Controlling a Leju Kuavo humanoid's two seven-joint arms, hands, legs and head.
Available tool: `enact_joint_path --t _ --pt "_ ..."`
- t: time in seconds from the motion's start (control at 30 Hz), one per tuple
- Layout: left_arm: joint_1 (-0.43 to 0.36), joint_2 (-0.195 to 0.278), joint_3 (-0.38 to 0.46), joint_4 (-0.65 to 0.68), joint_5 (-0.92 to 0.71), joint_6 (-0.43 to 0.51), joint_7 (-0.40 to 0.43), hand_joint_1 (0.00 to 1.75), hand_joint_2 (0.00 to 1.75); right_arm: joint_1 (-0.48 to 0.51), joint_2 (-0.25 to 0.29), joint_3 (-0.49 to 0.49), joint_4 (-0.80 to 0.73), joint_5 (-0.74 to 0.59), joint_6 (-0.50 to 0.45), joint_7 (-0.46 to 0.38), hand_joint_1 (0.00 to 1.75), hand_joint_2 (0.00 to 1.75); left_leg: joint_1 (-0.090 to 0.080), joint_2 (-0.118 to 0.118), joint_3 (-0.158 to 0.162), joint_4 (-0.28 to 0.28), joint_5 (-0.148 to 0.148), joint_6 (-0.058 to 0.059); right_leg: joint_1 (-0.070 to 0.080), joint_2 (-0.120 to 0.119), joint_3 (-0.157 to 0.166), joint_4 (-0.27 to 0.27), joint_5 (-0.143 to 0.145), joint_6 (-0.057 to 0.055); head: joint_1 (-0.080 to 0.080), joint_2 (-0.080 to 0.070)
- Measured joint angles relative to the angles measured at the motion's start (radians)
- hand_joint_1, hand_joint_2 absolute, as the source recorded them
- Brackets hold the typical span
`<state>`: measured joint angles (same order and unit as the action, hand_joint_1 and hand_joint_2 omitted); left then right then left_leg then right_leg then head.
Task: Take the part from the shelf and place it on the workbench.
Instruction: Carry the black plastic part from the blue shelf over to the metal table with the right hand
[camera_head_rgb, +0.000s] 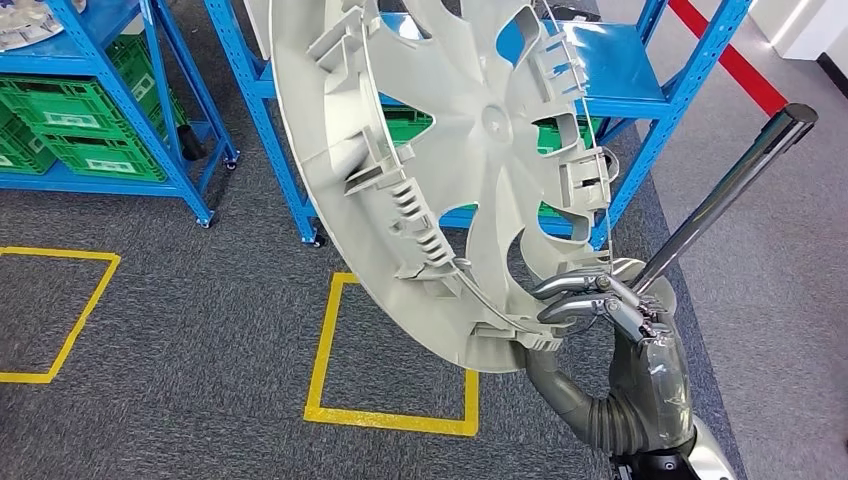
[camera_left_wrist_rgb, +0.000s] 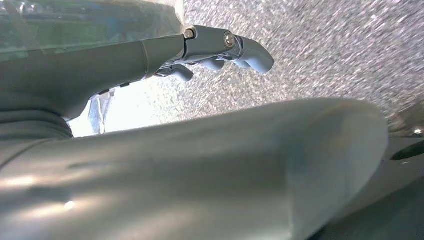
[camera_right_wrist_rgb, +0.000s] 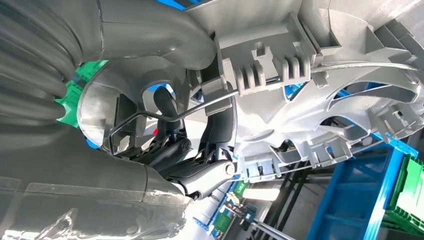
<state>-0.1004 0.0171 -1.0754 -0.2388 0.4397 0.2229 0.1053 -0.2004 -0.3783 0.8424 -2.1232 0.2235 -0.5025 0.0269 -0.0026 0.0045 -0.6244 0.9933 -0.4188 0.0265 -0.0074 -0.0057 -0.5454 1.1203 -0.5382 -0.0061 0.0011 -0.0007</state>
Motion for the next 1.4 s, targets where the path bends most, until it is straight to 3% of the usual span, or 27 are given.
enact_joint_path --t 0.07,0.1,0.17,0.23,0.3,0.33,0.37,0.4,0.47,0.53,0.57,0.6,0.67,0.7,0.73,0.83,0.87,0.9,0.93,1.0,1.07,1.1,1.17,1.23,1.33,1.37,1.4 --pt "0.000 -0.001 0.000 0.000 0.000 0.001 0.000 0.00 1.75 -0.001 0.000 0.000 -0.001 0.000 0.000 0.000 1.75 1.75 -0.002 -0.001 -0.020 0.009 0.017 -0.010 0.004 0.000 0.070 -0.116 -0.016 -0.010 0.000 0.000" --pt "0.000 -0.001 0.000 0.000 0.000 0.001 0.000 0.00 1.75 -0.001 0.000 0.001 -0.001 0.000 0.000 0.000 1.75 1.75 -0.002 -0.001 -0.026 0.010 0.027 -0.016 0.006 0.001 0.077 -0.138 -0.023 -0.014 -0.001 0.000" --pt "0.002 0.000 0.000 0.001 0.000 0.001 0.000 0.00 1.75 -0.001 0.000 0.001 -0.001 0.000 0.000 0.000 1.75 1.75 0.000 -0.002 -0.035 0.010 0.035 -0.028 0.006 -0.001 0.061 -0.141 -0.007 -0.027 -0.001 0.000" --pt "0.005 0.000 0.000 0.002 0.000 0.001 0.001 0.00 1.75 -0.002 0.000 0.002 -0.001 0.000 0.000 -0.001 1.75 1.75 0.003 -0.004 -0.053 0.055 -0.023 -0.041 0.001 -0.004 0.042 -0.142 0.015 -0.041 -0.006 0.000" --pt "0.006 0.000 0.000 0.002 0.000 0.000 0.001 0.00 1.75 -0.003 0.000 0.002 -0.001 0.000 0.000 -0.001 1.75 1.75 0.008 -0.004 -0.078 0.172 -0.125 -0.051 0.000 -0.006 0.018 -0.139 0.036 -0.048 -0.015 0.000" --pt "0.006 0.000 0.000 0.002 0.000 0.000 0.001 0.00 1.75 -0.002 0.000 0.002 -0.001 0.000 0.000 -0.001 1.75 1.75 0.010 -0.004 -0.087 0.236 -0.159 -0.055 0.000 -0.006 0.003 -0.135 0.045 -0.049 -0.017 0.000" --pt "0.006 0.000 0.000 0.002 0.000 -0.001 0.001 0.00 1.75 -0.002 0.000 0.002 -0.001 0.001 0.000 -0.001 1.75 1.75 0.011 -0.004 -0.085 0.280 -0.170 -0.057 0.000 -0.006 -0.012 -0.131 0.055 -0.048 -0.018 0.000" --pt "0.006 0.000 0.000 0.002 0.000 -0.001 0.000 0.00 1.75 -0.002 0.000 0.003 -0.001 0.002 0.000 -0.001 1.75 1.75 0.012 -0.004 -0.070 0.294 -0.159 -0.058 0.000 -0.006 -0.029 -0.126 0.064 -0.047 -0.019 0.000" --pt "0.005 0.000 0.000 0.002 0.000 0.000 0.000 0.00 1.75 -0.002 0.000 0.003 -0.001 0.004 0.000 0.000 1.75 1.75 0.011 -0.005 0.009 0.219 -0.110 -0.052 0.000 -0.004 -0.061 -0.115 0.081 -0.043 -0.023 0.000" --pt "0.002 0.001 0.000 0.002 0.000 0.001 -0.001 0.00 1.75 -0.002 0.000 0.003 -0.001 0.007 0.000 0.000 1.75 1.75 0.008 -0.006 0.113 0.073 -0.109 -0.041 0.002 -0.003 -0.084 -0.105 0.096 -0.035 -0.027 0.000" --pt "0.000 0.002 0.000 0.002 0.000 0.001 -0.002 0.00 1.75 -0.002 0.000 0.003 -0.001 0.008 0.000 0.001 1.75 1.75 0.005 -0.006 0.145 0.020 -0.119 -0.034 0.002 -0.004 -0.089 -0.104 0.104 -0.029 -0.027 0.000" --pt "-0.001 0.002 0.000 0.002 0.000 0.002 -0.003 0.00 1.75 -0.001 0.000 0.002 -0.001 0.009 -0.001 0.002 1.75 1.75 0.002 -0.006 0.160 -0.011 -0.128 -0.028 0.002 -0.004 -0.093 -0.105 0.113 -0.023 -0.028 0.000" --pt "0.000 0.001 0.000 0.002 0.000 0.001 -0.004 0.00 1.75 -0.001 0.000 0.002 -0.001 0.011 -0.001 0.002 1.75 1.75 0.000 -0.004 0.149 -0.025 -0.113 -0.015 -0.001 -0.004 -0.098 -0.110 0.127 -0.010 -0.027 0.000" --pt "0.001 0.000 0.000 0.002 0.000 0.001 -0.004 0.00 1.75 0.000 0.000 0.002 -0.001 0.013 -0.001 0.003 1.75 1.75 0.002 -0.003 0.141 -0.029 -0.101 -0.008 -0.001 -0.003 -0.104 -0.104 0.115 -0.004 -0.026 0.000" --pt "0.001 0.000 0.000 0.002 0.000 0.000 -0.004 0.00 1.75 0.000 -0.001 0.002 -0.001 0.015 -0.002 0.003 1.75 1.75 0.004 -0.001 0.130 -0.034 -0.087 -0.002 -0.002 -0.002 -0.114 -0.081 0.083 0.001 -0.022 0.000" --pt "0.000 0.000 0.000 0.002 0.000 0.000 -0.002 0.00 1.75 0.001 -0.001 0.001 -0.001 0.031 -0.008 0.005 1.75 1.75 0.004 0.001 0.089 -0.034 -0.049 0.008 -0.006 0.000 -0.154 0.087 -0.061 0.012 -0.007 0.000" --pt "0.000 0.000 0.000 0.002 0.000 0.000 -0.002 0.00 1.75 0.002 -0.002 0.001 -0.001 0.038 -0.010 0.007 1.75 1.75 0.003 0.001 0.072 -0.032 -0.038 0.008 -0.006 0.000 -0.157 0.138 -0.077 0.015 -0.005 0.000" --pt "0.000 -0.001 0.000 0.002 0.000 0.000 -0.001 0.00 1.75 0.002 -0.002 0.001 -0.001 0.044 -0.012 0.010 1.75 1.75 0.003 0.001 0.055 -0.028 -0.027 0.007 -0.006 0.000 -0.148 0.162 -0.069 0.016 -0.004 0.000" --pt "0.000 -0.001 0.000 0.002 0.000 -0.001 0.000 0.00 1.75 0.003 -0.002 0.001 -0.001 0.048 -0.013 0.014 1.75 1.75 0.003 0.001 0.037 -0.023 -0.017 0.006 -0.006 0.000 -0.123 0.151 -0.043 0.016 -0.003 0.000" --pt "-0.001 -0.001 0.000 0.002 0.000 0.000 0.002 0.00 1.75 0.002 -0.002 0.000 -0.001 0.053 -0.015 0.018 1.75 1.75 0.002 0.001 0.003 -0.009 -0.001 0.001 -0.005 -0.001 -0.028 0.034 -0.002 0.009 0.000 0.000" --pt "-0.002 -0.002 0.000 0.002 0.000 0.001 0.003 0.00 1.75 0.002 -0.002 0.000 -0.001 0.055 -0.016 0.021 1.75 1.75 0.000 0.000 -0.019 0.004 0.014 -0.008 -0.001 -0.001 0.059 -0.101 -0.014 -0.002 -0.001 0.000" --pt "-0.002 -0.002 0.000 0.002 0.000 0.001 0.003 0.00 1.75 0.002 -0.002 0.000 -0.001 0.055 -0.016 0.021 1.75 1.75 0.000 0.000 -0.026 0.006 0.023 -0.014 0.002 -0.001 0.077 -0.136 -0.025 -0.007 -0.001 0.000" --pt "-0.001 -0.001 0.000 0.002 0.000 0.000 0.004 0.00 1.75 0.003 -0.002 0.000 -0.001 0.056 -0.017 0.022 1.75 1.75 0.002 0.000 -0.035 0.006 0.039 -0.026 0.003 -0.002 0.068 -0.146 -0.016 -0.020 -0.001 0.000" --pt "0.000 0.000 0.000 0.002 0.000 -0.001 0.004 0.00 1.75 0.003 -0.003 0.000 -0.001 0.057 -0.017 0.022 1.75 1.75 0.005 -0.002 -0.048 0.032 0.000 -0.039 -0.001 -0.004 0.051 -0.147 0.005 -0.034 -0.004 0.000" --pt "0.001 0.000 0.000 0.002 0.000 -0.001 0.005 0.00 1.75 0.002 -0.002 0.000 -0.001 0.057 -0.018 0.022 1.75 1.75 0.011 -0.003 -0.082 0.198 -0.145 -0.054 -0.003 -0.006 0.015 -0.144 0.037 -0.043 -0.016 0.000" --pt "0.001 0.000 0.000 0.002 0.000 -0.001 0.005 0.00 1.75 0.003 -0.002 0.000 -0.001 0.057 -0.018 0.022 1.75 1.75 0.012 -0.003 -0.087 0.255 -0.170 -0.058 -0.003 -0.006 0.000 -0.140 0.046 -0.043 -0.018 0.000" --pt "0.001 0.000 0.000 0.002 0.000 -0.001 0.005 0.00 1.75 0.003 -0.002 0.001 -0.001 0.057 -0.019 0.022 1.75 1.75 0.013 -0.003 -0.080 0.289 -0.170 -0.059 -0.002 -0.006 -0.017 -0.136 0.055 -0.042 -0.019 0.000"
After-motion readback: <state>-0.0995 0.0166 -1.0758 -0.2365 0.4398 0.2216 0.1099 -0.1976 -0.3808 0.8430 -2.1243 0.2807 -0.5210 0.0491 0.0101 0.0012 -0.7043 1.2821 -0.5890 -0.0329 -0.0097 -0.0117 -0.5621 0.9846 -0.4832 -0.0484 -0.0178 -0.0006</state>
